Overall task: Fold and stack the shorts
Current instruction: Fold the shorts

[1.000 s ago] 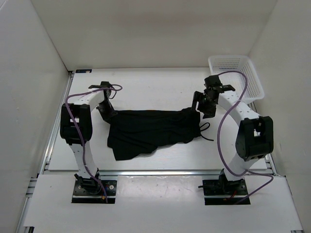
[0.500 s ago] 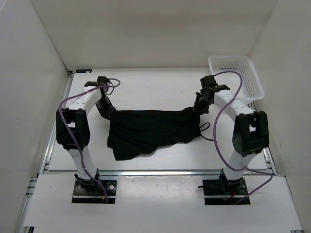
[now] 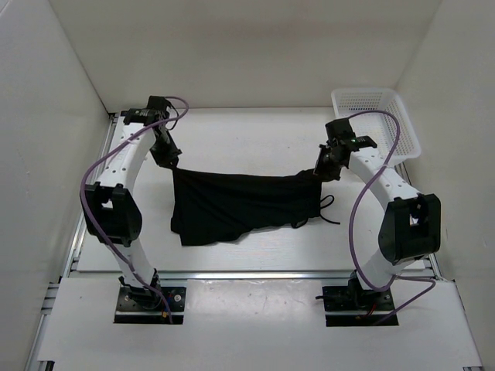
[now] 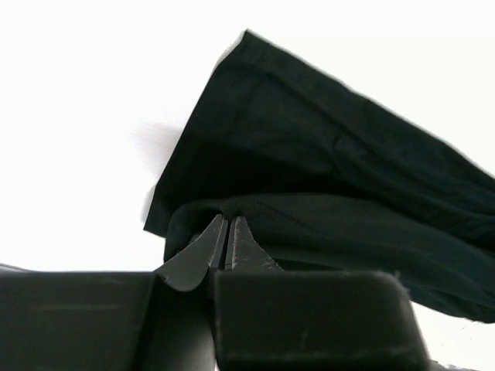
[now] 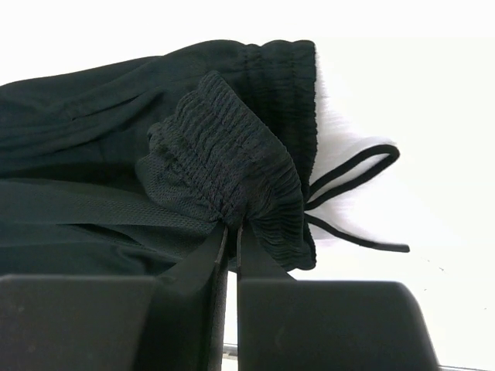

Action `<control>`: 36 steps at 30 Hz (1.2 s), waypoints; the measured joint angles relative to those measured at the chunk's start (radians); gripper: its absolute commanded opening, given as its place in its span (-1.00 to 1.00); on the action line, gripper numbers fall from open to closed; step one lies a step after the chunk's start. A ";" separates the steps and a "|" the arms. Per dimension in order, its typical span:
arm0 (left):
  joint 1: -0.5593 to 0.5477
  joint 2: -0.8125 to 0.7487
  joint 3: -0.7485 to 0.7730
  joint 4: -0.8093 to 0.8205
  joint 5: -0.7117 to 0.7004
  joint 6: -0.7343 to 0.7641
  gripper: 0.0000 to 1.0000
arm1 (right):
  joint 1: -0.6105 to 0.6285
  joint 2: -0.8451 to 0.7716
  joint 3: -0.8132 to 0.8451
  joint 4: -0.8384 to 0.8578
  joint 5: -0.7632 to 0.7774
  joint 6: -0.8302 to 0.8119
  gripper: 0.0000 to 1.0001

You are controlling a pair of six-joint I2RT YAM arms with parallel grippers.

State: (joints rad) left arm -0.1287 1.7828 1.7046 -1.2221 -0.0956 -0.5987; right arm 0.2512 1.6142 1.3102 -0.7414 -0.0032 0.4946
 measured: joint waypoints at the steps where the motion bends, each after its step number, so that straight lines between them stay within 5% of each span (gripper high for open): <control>1: -0.002 0.017 0.034 -0.013 -0.002 0.000 -0.79 | 0.000 0.000 0.000 -0.002 0.005 0.001 -1.00; 9: -0.002 0.315 0.376 -0.046 -0.020 0.000 -0.79 | 0.000 0.091 0.025 0.003 0.035 0.014 -0.94; 11: 0.003 0.405 0.469 -0.056 -0.005 0.002 -0.52 | 0.000 0.124 0.039 0.005 0.035 0.019 -0.41; 12: 0.007 0.453 0.516 -0.058 0.006 0.006 -0.43 | 0.000 0.140 0.048 0.006 0.035 0.019 0.17; 14: 0.016 0.539 0.597 -0.071 0.019 0.011 -0.23 | 0.000 0.159 0.063 0.011 0.035 0.025 0.55; 16: 0.026 0.595 0.623 -0.071 0.026 0.013 0.19 | 0.000 0.159 0.068 0.012 0.036 0.022 0.69; 22: 0.066 0.541 0.519 -0.079 0.023 0.017 0.22 | 0.000 0.077 0.040 0.014 0.059 0.019 0.63; 29: 0.086 0.121 -0.006 0.037 0.033 0.058 0.19 | 0.000 -0.105 -0.133 0.008 0.040 0.026 0.79; 34: 0.084 0.047 -0.246 0.109 0.040 0.072 0.16 | -0.014 -0.108 -0.221 0.024 -0.069 0.052 0.79; 36: 0.086 0.055 -0.306 0.129 0.040 0.076 0.16 | -0.031 -0.111 -0.276 0.052 -0.115 0.077 0.49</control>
State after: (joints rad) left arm -0.0429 1.8378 1.3987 -1.0935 -0.0555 -0.5232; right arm 0.2207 1.5036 1.0340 -0.6891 -0.1184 0.5720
